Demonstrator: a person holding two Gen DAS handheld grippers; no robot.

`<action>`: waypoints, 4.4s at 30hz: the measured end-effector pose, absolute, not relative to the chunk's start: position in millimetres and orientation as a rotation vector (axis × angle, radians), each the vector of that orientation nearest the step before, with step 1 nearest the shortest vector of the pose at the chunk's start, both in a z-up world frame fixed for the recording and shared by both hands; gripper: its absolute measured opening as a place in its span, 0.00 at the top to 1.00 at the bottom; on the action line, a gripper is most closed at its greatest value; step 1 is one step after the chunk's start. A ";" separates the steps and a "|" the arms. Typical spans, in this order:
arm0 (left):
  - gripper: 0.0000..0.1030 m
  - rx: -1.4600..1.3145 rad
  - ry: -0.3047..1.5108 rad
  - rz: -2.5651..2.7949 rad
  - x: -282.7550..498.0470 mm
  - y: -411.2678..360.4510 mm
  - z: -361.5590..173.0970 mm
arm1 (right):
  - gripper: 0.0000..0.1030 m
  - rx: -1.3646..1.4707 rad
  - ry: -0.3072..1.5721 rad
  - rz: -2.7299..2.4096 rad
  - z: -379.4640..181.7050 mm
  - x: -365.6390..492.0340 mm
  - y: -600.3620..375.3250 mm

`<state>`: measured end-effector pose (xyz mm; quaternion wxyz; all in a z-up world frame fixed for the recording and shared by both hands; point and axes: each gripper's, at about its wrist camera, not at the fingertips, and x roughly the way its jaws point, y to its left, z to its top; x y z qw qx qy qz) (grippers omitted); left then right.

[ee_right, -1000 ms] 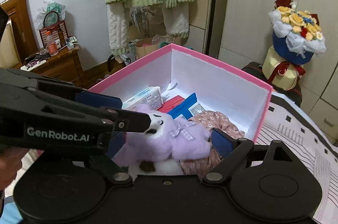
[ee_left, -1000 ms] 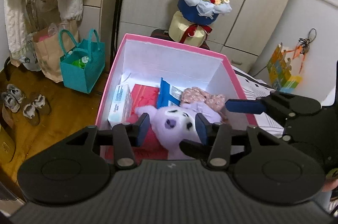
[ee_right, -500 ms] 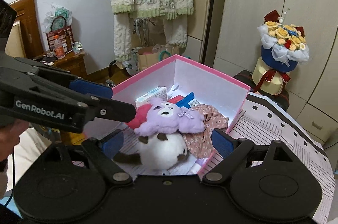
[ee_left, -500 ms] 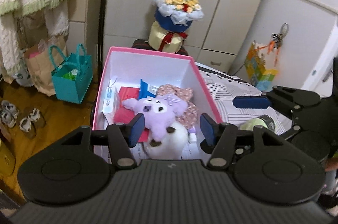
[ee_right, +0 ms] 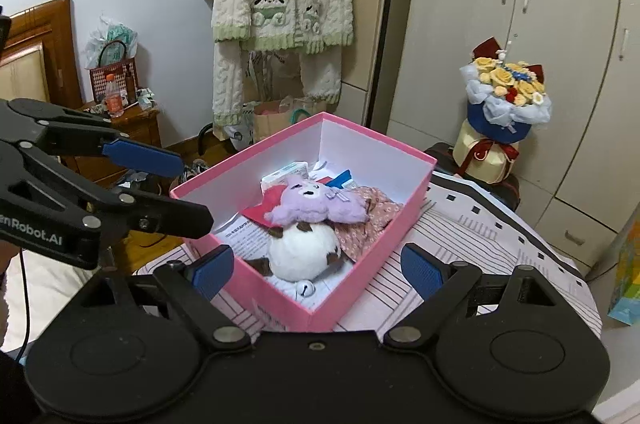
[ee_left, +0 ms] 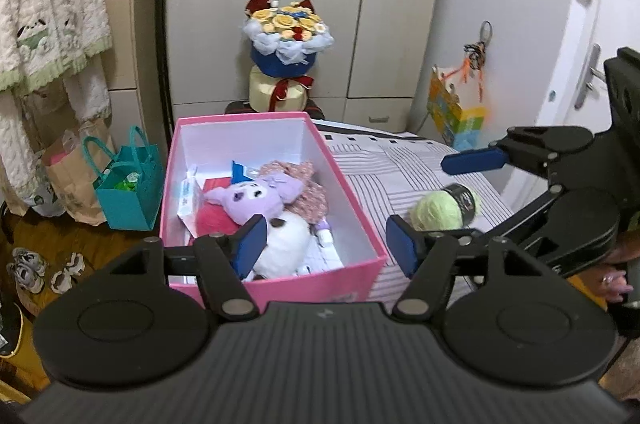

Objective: Organize soft objects
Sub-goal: 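Move the right tool toward the green yarn skein, then close the right gripper on the green yarn skein, then lift the yarn skein with the right gripper and carry it over the box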

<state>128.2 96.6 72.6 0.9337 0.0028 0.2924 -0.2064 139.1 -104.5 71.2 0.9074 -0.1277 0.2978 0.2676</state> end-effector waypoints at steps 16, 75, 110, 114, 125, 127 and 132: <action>0.23 0.097 0.701 -0.552 121.6 28.9 38.8 | 0.07 -0.193 0.542 0.509 22.7 77.1 -207.4; 0.59 -0.213 0.734 -0.563 256.0 -102.4 -80.8 | 0.13 0.035 0.613 0.341 -103.1 223.5 -284.1; 0.54 -0.089 0.892 -0.739 142.1 -56.6 -31.3 | 0.15 0.081 0.751 0.250 -55.4 85.9 -230.0; 0.54 -0.105 0.905 -0.713 130.8 -37.8 -19.7 | 0.15 0.045 0.763 0.291 -42.9 76.8 -213.5; 0.54 -0.130 0.700 -0.572 85.5 31.1 23.1 | 0.15 -0.030 0.617 0.414 -1.7 63.1 -156.0; 0.54 -0.132 0.667 -0.545 81.0 41.4 30.3 | 0.15 -0.039 0.588 0.452 5.2 64.4 -146.7; 0.54 -0.103 0.598 -0.483 76.4 59.0 43.0 | 0.15 -0.048 0.532 0.515 15.1 71.6 -123.6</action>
